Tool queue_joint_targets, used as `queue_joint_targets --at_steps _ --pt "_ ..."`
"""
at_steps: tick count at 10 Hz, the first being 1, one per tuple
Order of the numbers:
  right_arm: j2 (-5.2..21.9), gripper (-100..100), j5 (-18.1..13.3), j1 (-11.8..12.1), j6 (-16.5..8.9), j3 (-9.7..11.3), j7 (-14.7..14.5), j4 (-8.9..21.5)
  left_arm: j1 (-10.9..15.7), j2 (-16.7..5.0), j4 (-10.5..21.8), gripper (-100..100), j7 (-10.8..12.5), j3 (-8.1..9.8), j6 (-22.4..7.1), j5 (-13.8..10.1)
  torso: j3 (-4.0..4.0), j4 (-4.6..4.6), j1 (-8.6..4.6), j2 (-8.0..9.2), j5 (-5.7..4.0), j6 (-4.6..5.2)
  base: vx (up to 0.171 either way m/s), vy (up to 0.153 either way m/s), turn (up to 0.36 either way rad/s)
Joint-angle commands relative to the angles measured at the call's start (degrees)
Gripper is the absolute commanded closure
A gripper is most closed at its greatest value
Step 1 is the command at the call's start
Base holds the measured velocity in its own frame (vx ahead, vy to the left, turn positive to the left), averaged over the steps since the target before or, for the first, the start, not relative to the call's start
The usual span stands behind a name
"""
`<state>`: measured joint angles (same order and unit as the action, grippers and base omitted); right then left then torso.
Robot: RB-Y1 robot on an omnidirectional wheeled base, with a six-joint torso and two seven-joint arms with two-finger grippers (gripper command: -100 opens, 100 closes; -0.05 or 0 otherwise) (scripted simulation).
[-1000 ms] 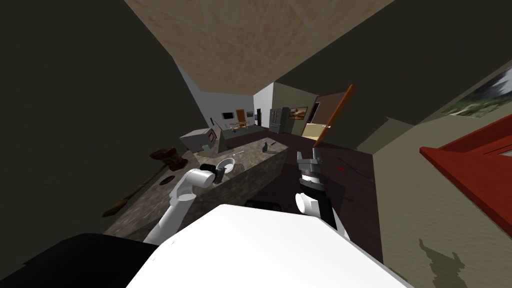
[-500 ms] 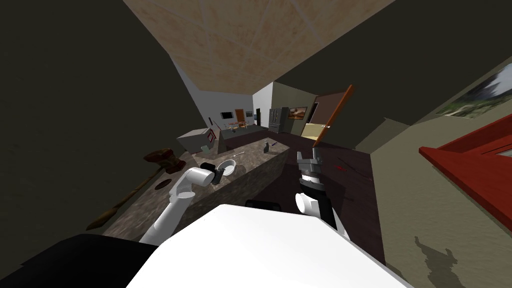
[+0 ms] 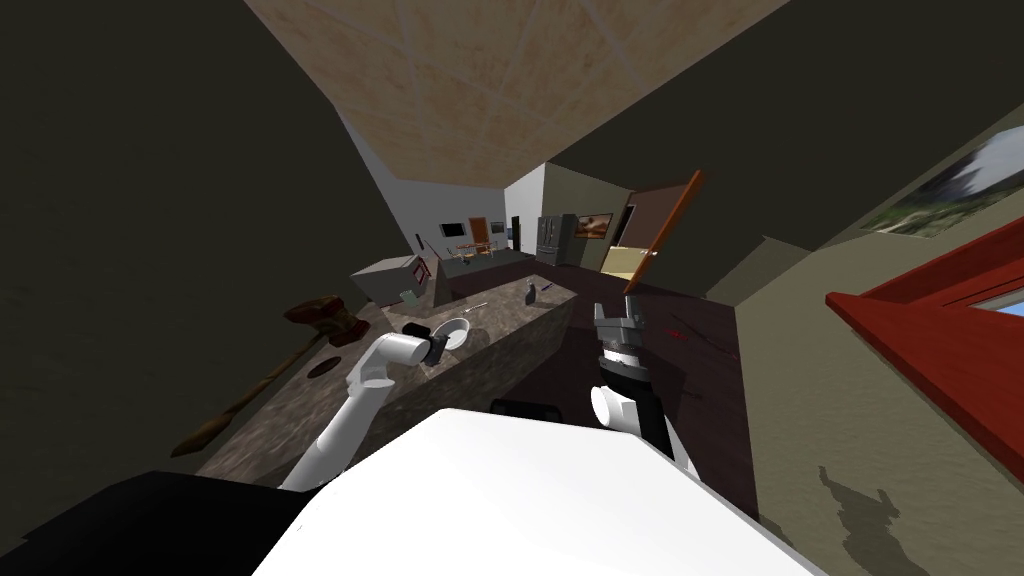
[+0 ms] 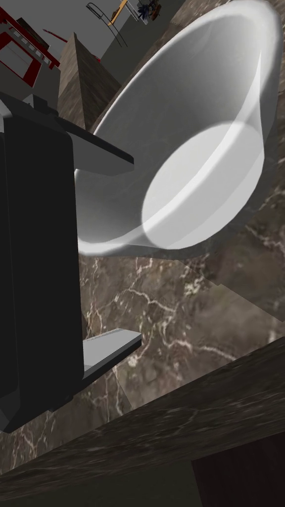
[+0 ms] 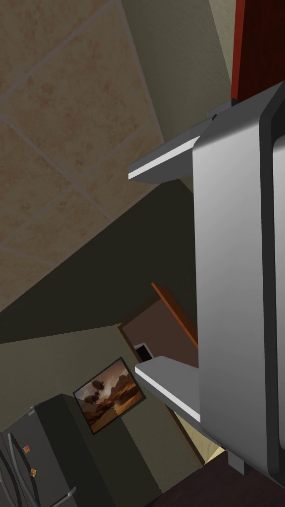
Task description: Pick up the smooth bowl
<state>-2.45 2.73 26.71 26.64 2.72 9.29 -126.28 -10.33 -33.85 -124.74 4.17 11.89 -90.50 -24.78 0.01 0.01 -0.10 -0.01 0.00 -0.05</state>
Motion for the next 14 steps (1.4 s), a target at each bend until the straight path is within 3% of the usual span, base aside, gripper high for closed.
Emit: queue_joint_targets --at_steps 1,4,5,6,10,11,12,14 --pt "0.00 0 0.00 0.00 0.00 0.00 0.00 0.00 0.55 0.15 1.64 -100 -1.10 0.53 0.83 -0.11 0.00 0.00 0.00 0.00 0.00 0.00 -0.018 -0.022 -0.012" --pt "0.00 0 0.00 0.00 0.00 0.00 0.00 0.00 1.76 0.51 5.05 -100 -3.00 1.24 2.49 -0.06 0.00 0.00 0.02 0.00 0.00 0.00 -0.021 -0.024 -0.010" --pt "0.00 0 0.00 0.00 0.00 0.00 0.00 0.00 1.50 0.39 4.36 -100 -2.57 1.15 2.10 -0.15 0.00 0.00 0.01 0.01 0.00 0.00 -0.010 -0.012 -0.001" --pt "0.00 0 0.00 0.00 0.00 0.00 0.00 0.00 1.53 0.39 4.49 100 -2.72 1.19 2.23 -0.16 -0.01 0.00 0.05 -0.02 0.01 -0.01 0.000 0.000 0.000" --pt "0.00 0 0.00 0.00 0.00 0.00 0.00 0.00 1.64 0.36 4.45 100 -2.53 1.35 2.24 -0.11 -0.03 -0.08 0.25 0.01 0.16 0.01 0.002 0.000 0.001" --pt "0.00 0 0.00 0.00 0.00 0.00 0.00 0.00 1.63 0.38 4.46 0 -2.51 1.35 2.24 -0.12 -0.03 -0.07 0.24 0.01 0.14 0.01 0.000 0.000 0.000" --pt "0.00 0 0.00 0.00 0.00 0.00 0.00 0.00 0.95 0.27 2.77 100 -1.73 0.77 1.39 -0.09 -0.02 -0.07 0.23 0.02 0.13 0.01 0.012 0.017 0.013" --pt "0.01 0 0.00 0.01 0.00 -0.01 0.00 0.00 0.14 0.03 0.50 100 -0.47 0.30 0.28 -0.12 -0.04 -0.07 0.28 -0.03 0.10 0.02 0.021 0.031 0.012"
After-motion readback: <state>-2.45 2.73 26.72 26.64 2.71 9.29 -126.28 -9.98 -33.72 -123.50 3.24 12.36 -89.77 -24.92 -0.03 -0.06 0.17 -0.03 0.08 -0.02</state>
